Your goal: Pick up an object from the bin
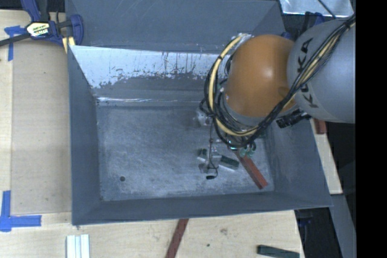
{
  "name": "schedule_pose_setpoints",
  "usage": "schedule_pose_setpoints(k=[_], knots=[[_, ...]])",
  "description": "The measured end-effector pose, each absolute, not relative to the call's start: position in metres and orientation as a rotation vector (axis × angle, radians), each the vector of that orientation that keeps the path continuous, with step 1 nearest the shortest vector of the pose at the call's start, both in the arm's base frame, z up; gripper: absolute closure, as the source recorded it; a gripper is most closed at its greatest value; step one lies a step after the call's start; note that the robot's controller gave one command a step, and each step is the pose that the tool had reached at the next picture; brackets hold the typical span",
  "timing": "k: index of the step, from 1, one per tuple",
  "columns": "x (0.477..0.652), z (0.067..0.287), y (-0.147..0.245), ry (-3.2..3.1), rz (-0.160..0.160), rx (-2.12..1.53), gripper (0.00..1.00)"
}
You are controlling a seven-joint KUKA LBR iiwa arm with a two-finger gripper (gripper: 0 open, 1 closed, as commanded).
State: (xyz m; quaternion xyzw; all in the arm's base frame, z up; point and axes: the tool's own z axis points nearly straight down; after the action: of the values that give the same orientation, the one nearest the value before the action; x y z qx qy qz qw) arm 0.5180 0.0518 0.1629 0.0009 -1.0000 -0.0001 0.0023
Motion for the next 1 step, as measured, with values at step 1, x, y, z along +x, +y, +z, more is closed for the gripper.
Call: schedule_pose_setpoints(k=[1], knots=[[0.5199, 0.1665, 0.0516, -3.145, -0.001, 0.001, 0.00]])
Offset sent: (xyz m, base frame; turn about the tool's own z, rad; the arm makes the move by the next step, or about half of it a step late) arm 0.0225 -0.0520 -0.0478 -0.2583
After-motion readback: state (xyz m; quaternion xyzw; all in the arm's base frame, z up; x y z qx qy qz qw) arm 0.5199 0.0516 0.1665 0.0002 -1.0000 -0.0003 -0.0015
